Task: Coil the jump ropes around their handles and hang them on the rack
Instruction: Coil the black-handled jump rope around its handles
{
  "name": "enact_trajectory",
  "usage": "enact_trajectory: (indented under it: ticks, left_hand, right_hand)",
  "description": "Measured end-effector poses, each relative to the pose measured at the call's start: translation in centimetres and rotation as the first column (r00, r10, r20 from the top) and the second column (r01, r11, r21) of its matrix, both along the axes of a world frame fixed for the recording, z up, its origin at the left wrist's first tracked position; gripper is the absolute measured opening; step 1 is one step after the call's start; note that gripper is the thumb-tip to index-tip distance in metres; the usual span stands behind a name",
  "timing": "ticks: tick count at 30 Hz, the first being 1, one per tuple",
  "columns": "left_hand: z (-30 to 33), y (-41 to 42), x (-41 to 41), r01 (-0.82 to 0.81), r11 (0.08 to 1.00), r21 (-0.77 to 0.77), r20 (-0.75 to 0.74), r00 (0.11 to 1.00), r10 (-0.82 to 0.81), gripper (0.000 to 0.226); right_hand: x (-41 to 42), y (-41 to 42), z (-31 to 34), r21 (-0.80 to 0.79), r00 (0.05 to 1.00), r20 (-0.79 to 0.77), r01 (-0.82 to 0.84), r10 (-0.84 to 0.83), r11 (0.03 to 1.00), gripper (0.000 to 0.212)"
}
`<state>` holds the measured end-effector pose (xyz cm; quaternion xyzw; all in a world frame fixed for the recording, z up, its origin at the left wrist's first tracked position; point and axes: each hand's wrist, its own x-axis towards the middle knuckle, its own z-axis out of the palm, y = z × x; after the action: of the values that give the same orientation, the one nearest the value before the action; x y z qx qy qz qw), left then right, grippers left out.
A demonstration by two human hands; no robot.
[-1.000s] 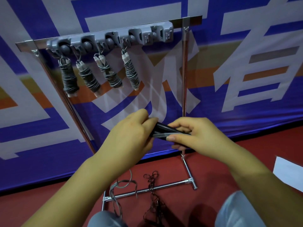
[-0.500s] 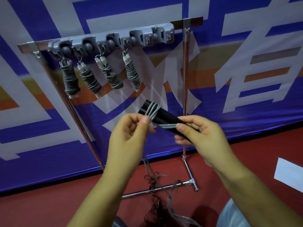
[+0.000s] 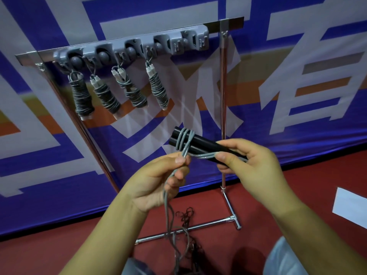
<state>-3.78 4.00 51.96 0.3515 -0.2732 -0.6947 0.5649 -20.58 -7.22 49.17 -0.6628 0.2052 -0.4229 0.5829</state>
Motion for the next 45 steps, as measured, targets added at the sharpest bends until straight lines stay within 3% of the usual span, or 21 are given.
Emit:
enact_trajectory:
  ticks: [2, 4, 10, 13, 19, 21, 28, 31, 37, 40, 43, 45]
  left_hand:
    - [0.0, -0.3, 0.0, 0.091, 0.996, -0.014, -0.164, 0.982, -0.092, 0.011]
    - [0.0, -0.5, -0.2, 0.092, 0.996, -0.011, -0.223, 0.97, -0.092, 0.014]
    - [-0.7, -0.6, -0.1, -0.037, 0.998, -0.051, 0.024, 0.999, 0.038, 0.029]
    - [-0.7, -0.6, -0.3, -0.072, 0.997, -0.037, 0.047, 0.996, 0.074, 0.046]
    - [-0.1, -0.3, -1.2, -0.201, 0.975, -0.096, 0.187, 0.958, 0.216, 0.019]
    - [0.0, 0.0, -1.4, -0.273, 0.952, -0.14, 0.294, 0.907, 0.303, 0.011]
    - [0.5, 0.9, -1.2, -0.368, 0.872, -0.323, 0.583, 0.648, 0.489, 0.018]
    - [0.9, 1.1, -0.7, -0.381, 0.856, -0.348, 0.667, 0.541, 0.512, 0.011]
    - [1.2, 1.1, 0.3, -0.243, 0.912, -0.33, 0.819, 0.407, 0.404, 0.028]
    - [1.8, 0.8, -0.1, -0.152, 0.941, -0.301, 0.886, 0.321, 0.335, 0.029]
    - [1.6, 0.7, 0.3, -0.046, 0.94, -0.339, 0.929, 0.144, 0.342, 0.033]
    - [1.1, 0.6, 0.6, 0.0, 0.941, -0.338, 0.936, 0.108, 0.336, 0.034]
  right_hand:
    - [0.2, -0.1, 0.0, 0.006, 1.0, -0.003, 0.007, -0.007, 1.0, 0.022]
    - [0.3, -0.3, 0.0, 0.002, 1.0, -0.005, 0.023, -0.023, 1.0, 0.021]
    - [0.0, -0.6, 0.0, -0.013, 0.999, -0.022, 0.044, -0.044, 0.999, 0.02]
    - [-0.1, -0.6, 0.1, -0.001, 0.999, 0.002, 0.033, -0.033, 0.999, 0.021]
    - [-0.1, -0.6, 0.3, 0.095, 1.0, 0.018, -0.012, 0.01, 0.995, 0.018]
    - [-0.2, -0.6, 0.5, 0.139, 0.998, 0.054, -0.027, 0.019, 0.99, 0.017]
    - [-0.8, -0.5, 0.8, 0.186, 0.984, 0.139, -0.134, 0.109, 0.973, 0.027]
    - [-1.0, -1.0, 0.8, 0.158, 0.966, 0.156, -0.231, 0.207, 0.96, 0.048]
    - [-1.0, -2.0, 1.5, 0.224, 0.902, 0.139, -0.432, 0.41, 0.874, 0.049]
    - [-1.1, -2.4, 1.6, 0.235, 0.856, 0.065, -0.512, 0.512, 0.826, 0.056]
    - [-1.7, -2.8, 2.4, 0.194, 0.794, -0.053, -0.586, 0.605, 0.787, 0.045]
    - [-2.1, -3.1, 3.1, 0.164, 0.735, -0.161, -0.638, 0.658, 0.752, 0.043]
